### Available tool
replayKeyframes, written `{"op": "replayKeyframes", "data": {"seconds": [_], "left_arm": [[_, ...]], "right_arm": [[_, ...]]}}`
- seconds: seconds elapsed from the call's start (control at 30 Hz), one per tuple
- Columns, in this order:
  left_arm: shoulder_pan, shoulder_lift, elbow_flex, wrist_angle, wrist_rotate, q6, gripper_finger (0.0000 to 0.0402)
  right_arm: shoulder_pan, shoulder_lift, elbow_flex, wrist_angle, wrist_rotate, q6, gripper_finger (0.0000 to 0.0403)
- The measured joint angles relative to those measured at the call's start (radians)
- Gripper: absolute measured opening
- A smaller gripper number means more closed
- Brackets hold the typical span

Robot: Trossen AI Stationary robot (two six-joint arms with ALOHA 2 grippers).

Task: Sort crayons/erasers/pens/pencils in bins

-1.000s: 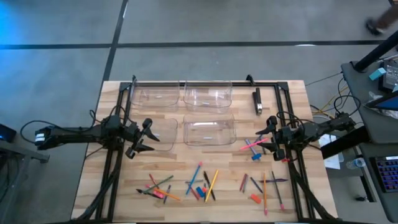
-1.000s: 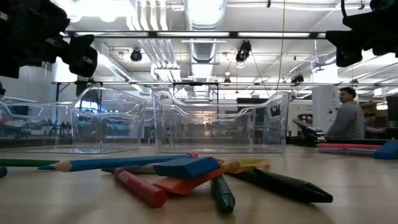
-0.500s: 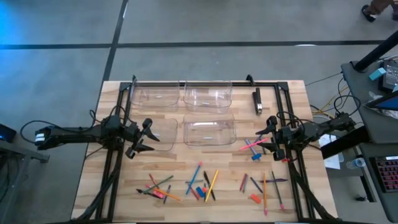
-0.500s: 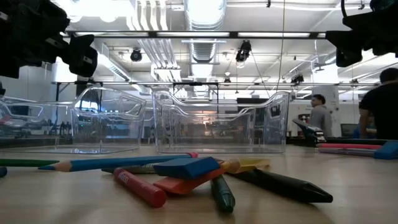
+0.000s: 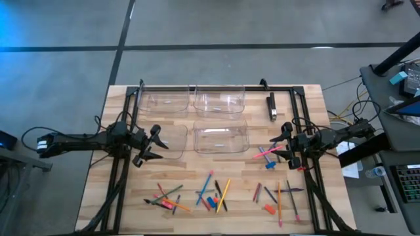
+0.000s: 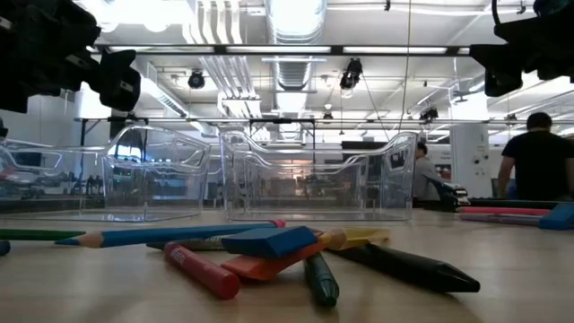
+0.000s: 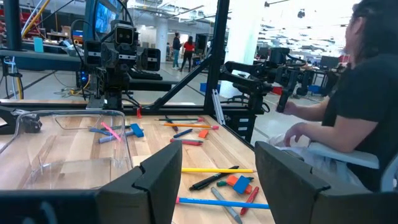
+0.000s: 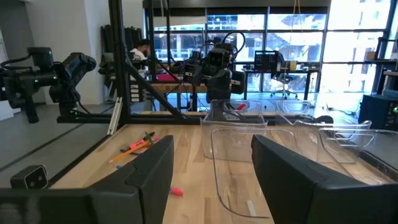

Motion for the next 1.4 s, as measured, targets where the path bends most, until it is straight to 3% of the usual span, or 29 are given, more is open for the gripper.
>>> {"op": "replayKeyframes", "data": {"seconds": [0.97, 1.4], "left_arm": [[0.0, 0.0, 0.0, 0.0, 0.0, 0.0, 0.0188], [0.0, 0.0, 0.0, 0.0, 0.0, 0.0, 0.0188]], "right_arm": [[0.0, 0.0, 0.0, 0.0, 0.0, 0.0, 0.0206], [0.0, 0.0, 0.0, 0.0, 0.026, -0.124, 0.0206]]}}
